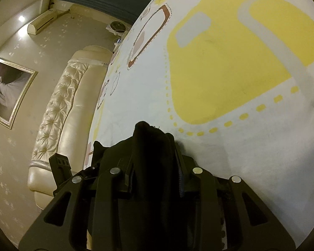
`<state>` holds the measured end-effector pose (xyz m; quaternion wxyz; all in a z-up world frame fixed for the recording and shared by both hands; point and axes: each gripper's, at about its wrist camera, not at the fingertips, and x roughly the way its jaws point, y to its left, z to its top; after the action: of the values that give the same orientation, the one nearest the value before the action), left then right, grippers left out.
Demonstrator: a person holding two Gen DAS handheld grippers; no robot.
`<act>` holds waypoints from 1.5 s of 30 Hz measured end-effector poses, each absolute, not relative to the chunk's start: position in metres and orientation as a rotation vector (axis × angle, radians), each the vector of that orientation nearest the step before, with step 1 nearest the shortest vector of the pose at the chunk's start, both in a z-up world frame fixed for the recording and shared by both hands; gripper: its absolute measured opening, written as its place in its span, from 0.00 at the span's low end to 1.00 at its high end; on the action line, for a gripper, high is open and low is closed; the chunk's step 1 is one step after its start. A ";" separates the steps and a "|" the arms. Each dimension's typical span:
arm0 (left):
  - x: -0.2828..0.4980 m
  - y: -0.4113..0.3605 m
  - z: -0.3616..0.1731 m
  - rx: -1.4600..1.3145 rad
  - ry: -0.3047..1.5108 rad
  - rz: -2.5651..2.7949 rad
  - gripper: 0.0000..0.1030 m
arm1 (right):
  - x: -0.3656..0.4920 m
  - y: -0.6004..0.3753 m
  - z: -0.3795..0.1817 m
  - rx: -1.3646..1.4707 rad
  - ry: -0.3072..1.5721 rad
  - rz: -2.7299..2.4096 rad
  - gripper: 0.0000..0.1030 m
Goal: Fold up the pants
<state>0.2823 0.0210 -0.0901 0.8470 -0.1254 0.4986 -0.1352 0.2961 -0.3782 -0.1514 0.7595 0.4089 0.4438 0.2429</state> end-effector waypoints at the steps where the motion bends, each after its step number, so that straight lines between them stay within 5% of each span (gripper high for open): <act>1: 0.282 0.021 -0.090 -0.265 1.052 -0.285 0.27 | 0.296 -0.378 -0.151 0.891 0.965 0.529 0.28; 12: 0.280 0.017 -0.089 -0.229 1.051 -0.280 0.30 | 0.294 -0.381 -0.152 0.908 0.952 0.528 0.29; 19: 0.275 0.014 -0.081 -0.132 1.008 -0.228 0.55 | 0.292 -0.386 -0.153 0.959 0.941 0.541 0.38; 29: 0.254 0.010 -0.069 -0.092 0.990 -0.229 0.73 | 0.266 -0.401 -0.144 0.989 0.922 0.553 0.56; 45: 0.169 0.051 -0.072 -0.433 1.026 -0.380 0.78 | 0.193 -0.421 -0.131 0.934 0.949 0.489 0.70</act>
<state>0.1694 0.0509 -0.0717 0.8318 -0.2042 0.4840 -0.1791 0.1925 -0.4210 -0.1309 0.7590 0.4287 0.4356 0.2246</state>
